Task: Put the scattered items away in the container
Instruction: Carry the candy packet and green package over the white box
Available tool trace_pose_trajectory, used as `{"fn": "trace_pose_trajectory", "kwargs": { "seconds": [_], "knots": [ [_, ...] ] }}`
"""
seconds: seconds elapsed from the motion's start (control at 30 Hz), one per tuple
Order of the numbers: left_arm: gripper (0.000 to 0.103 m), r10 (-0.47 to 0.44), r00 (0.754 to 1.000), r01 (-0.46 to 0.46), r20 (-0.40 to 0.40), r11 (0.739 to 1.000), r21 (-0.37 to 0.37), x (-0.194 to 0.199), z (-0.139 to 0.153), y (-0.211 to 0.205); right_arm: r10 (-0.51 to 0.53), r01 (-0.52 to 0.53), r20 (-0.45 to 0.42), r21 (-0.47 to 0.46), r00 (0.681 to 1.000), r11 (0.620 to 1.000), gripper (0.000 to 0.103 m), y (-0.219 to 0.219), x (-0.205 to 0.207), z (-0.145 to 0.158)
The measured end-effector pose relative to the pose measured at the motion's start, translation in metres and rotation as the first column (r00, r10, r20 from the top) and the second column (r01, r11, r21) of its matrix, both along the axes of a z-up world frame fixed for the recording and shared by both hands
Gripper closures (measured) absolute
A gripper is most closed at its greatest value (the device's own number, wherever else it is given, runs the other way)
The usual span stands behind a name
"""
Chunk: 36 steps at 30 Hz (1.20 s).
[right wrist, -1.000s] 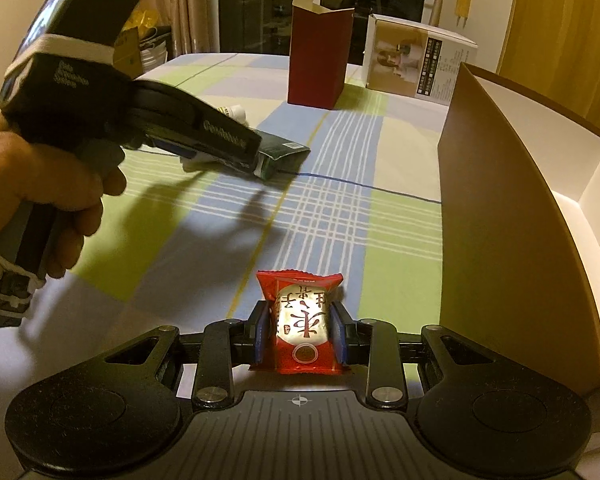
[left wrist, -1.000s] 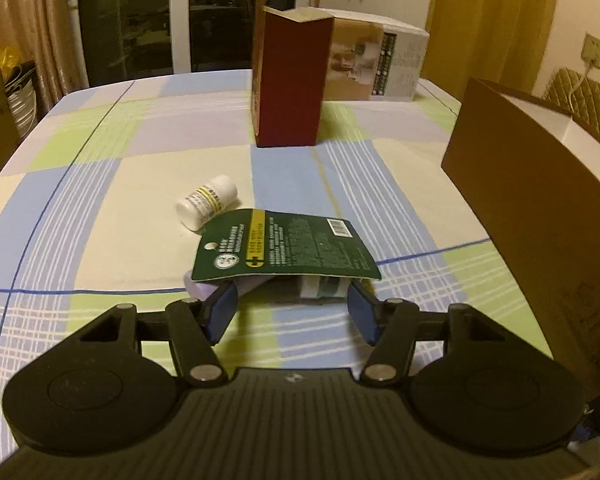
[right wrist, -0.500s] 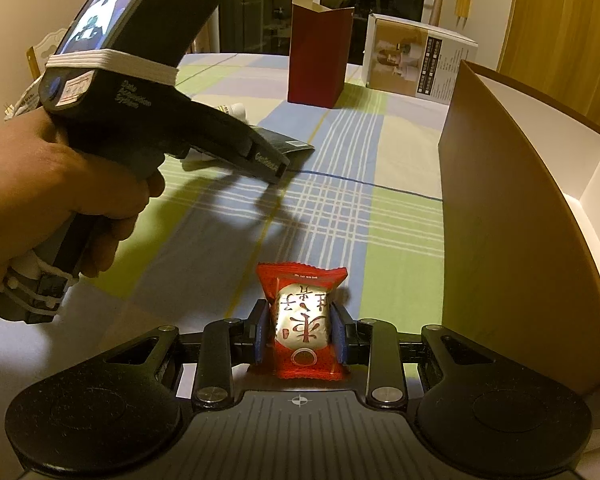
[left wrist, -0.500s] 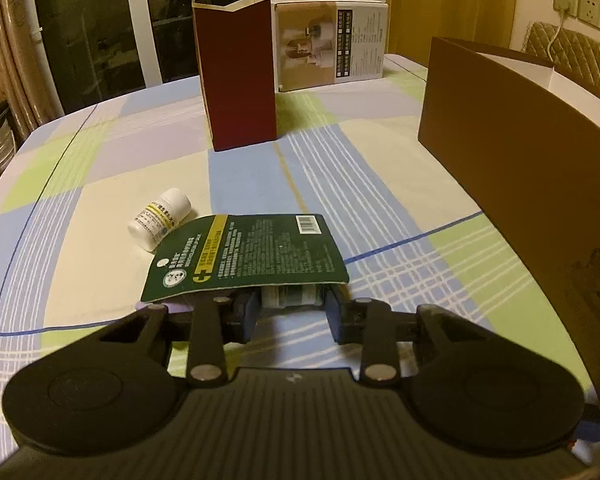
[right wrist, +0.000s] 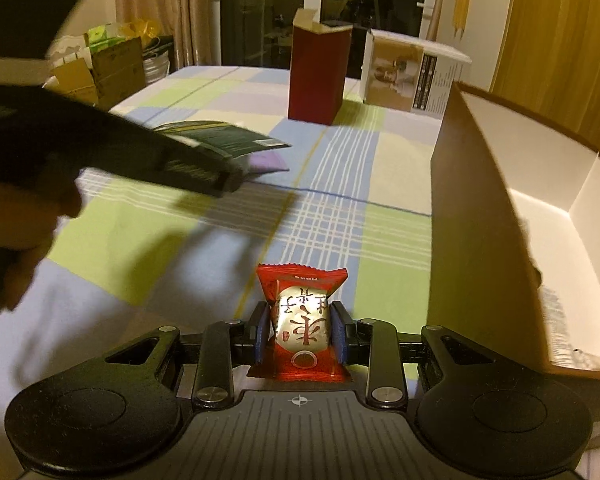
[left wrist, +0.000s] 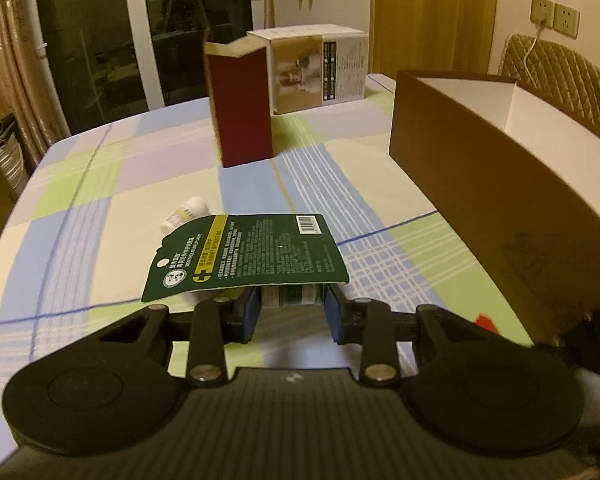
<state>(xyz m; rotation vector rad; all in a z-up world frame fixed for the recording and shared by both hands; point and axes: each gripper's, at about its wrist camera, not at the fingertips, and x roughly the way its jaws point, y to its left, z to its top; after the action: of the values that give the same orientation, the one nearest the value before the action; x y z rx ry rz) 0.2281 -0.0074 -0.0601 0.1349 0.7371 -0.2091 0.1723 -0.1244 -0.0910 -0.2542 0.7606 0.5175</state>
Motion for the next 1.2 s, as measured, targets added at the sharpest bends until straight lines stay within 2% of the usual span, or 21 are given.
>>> {"fn": "trace_pose_trajectory", "kwargs": {
  "seconds": [0.27, 0.63, 0.93, 1.2],
  "knots": [
    [0.074, 0.058, 0.998, -0.058, -0.014, 0.998, -0.015, -0.058, 0.028, 0.017, 0.02, -0.02, 0.028, -0.004, 0.999, 1.0, 0.069, -0.007, -0.028, 0.02],
    [0.074, 0.078, 0.997, -0.079, -0.014, 0.996, -0.039, -0.115, 0.058, 0.007, 0.003, -0.006, 0.08, 0.038, 0.997, 0.999, 0.069, -0.022, -0.058, 0.054],
    [0.074, 0.044, 0.999, -0.043, 0.028, 0.999, -0.032, -0.135, 0.085, -0.013, -0.076, 0.065, 0.142, 0.082, 0.987, 0.995, 0.069, -0.054, -0.065, 0.09],
    [0.074, -0.029, 0.997, 0.032, 0.075, 0.999, -0.038, -0.129, 0.113, -0.045, -0.212, 0.196, 0.179, 0.103, 0.961, 0.975, 0.069, -0.109, -0.038, 0.125]
  ]
}}
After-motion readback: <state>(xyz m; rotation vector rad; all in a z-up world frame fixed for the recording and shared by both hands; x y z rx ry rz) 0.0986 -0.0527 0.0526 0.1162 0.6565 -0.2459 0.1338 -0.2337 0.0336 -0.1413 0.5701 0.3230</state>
